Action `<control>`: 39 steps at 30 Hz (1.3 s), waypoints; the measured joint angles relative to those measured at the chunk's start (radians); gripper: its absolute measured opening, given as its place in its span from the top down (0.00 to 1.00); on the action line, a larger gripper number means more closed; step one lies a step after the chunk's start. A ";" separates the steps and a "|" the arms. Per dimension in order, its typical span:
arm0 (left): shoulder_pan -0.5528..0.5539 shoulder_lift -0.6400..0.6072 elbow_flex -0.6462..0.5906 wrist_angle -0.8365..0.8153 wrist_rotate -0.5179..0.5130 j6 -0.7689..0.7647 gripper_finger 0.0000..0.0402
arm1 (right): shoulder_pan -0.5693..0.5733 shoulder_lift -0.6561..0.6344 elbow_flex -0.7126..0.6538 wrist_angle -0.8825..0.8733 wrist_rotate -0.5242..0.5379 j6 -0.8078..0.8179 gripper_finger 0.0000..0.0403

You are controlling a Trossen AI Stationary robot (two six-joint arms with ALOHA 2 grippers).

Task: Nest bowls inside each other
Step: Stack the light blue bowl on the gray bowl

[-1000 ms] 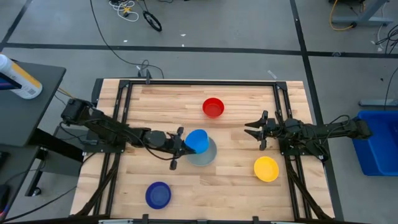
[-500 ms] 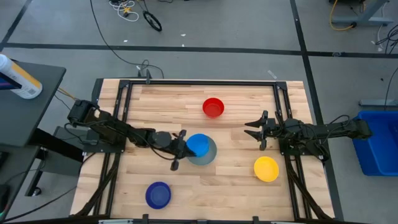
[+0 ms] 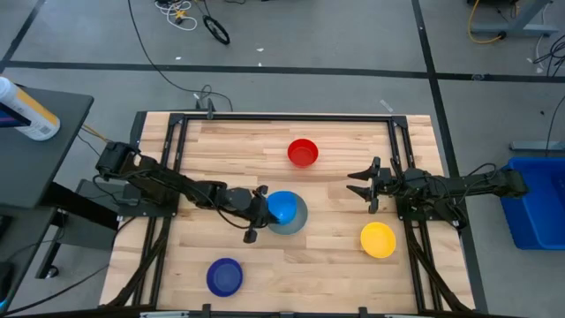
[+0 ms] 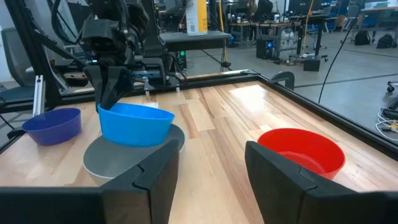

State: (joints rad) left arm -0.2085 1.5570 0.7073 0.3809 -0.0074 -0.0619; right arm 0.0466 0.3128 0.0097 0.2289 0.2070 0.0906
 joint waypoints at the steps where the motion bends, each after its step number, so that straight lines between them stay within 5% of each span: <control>1: 0.000 0.000 0.004 -0.011 0.000 0.008 0.99 | 0.000 0.000 0.000 0.000 0.000 0.000 0.51; 18: 0.008 0.197 0.197 -0.220 0.020 0.073 0.99 | 0.000 0.008 0.000 0.015 0.000 0.006 0.44; 26: 0.010 0.190 0.219 -0.261 -0.033 0.070 0.98 | 0.000 0.016 0.000 0.015 0.000 0.029 0.41; 39: 0.043 0.195 0.219 -0.249 0.053 0.021 0.77 | 0.000 0.016 0.000 0.015 0.000 0.029 0.35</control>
State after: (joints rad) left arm -0.1654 1.7523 0.9268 0.1314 0.0456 -0.0410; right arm 0.0467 0.3290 0.0097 0.2436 0.2066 0.1200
